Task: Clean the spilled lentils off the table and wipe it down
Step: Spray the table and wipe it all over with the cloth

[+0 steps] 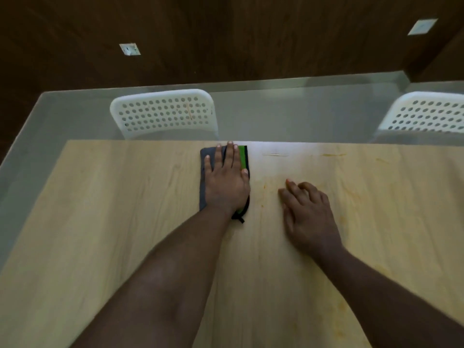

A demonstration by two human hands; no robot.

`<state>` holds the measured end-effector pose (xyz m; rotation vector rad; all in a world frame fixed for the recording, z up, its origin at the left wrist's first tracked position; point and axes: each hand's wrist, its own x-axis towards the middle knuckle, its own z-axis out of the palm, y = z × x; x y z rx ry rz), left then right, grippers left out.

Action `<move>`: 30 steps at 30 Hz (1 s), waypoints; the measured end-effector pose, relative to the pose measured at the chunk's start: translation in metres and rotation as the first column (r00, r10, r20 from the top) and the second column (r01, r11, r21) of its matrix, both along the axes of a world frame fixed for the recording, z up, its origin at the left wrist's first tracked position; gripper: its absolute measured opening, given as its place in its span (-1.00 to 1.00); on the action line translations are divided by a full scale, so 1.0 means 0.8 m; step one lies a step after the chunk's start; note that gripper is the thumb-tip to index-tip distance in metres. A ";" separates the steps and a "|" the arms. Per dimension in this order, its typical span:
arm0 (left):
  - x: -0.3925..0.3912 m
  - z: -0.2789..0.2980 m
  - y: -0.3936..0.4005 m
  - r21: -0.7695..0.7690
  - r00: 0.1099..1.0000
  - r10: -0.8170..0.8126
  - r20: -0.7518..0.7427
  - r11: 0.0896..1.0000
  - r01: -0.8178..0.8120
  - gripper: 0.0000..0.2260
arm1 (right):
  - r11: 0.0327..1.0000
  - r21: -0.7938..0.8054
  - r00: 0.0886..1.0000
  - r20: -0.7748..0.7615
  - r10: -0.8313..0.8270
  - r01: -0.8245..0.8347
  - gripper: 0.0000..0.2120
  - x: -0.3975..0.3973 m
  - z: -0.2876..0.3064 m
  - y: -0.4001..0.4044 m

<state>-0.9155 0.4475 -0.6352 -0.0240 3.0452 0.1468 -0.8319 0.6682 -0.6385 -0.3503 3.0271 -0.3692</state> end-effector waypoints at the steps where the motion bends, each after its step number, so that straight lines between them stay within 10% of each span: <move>1: -0.010 0.000 0.013 0.002 0.999 -0.032 -0.001 0.999 0.032 -0.39 | 1.000 0.000 1.000 0.000 -0.001 0.001 -0.47 -0.002 -0.001 0.000; 7: 0.063 0.009 0.010 -0.016 0.922 -0.387 0.005 0.922 0.387 -0.40 | 1.000 -0.011 1.000 0.015 0.007 -0.007 -0.49 -0.002 0.002 0.003; 15: -0.060 0.008 0.008 -0.051 0.992 -0.122 -0.026 0.991 0.120 -0.39 | 1.000 -0.017 1.000 0.010 0.002 -0.001 -0.48 -0.006 -0.009 0.005; 22: 0.028 0.019 0.018 -0.011 0.867 -0.499 -0.002 0.867 0.499 -0.40 | 0.999 -0.037 1.000 0.001 0.002 -0.002 -0.49 -0.003 -0.004 0.005; 30: -0.033 0.018 0.034 -0.062 0.960 -0.278 -0.034 0.959 0.276 -0.38 | 0.997 -0.059 0.996 -0.066 -0.053 0.049 -0.51 -0.001 -0.011 0.005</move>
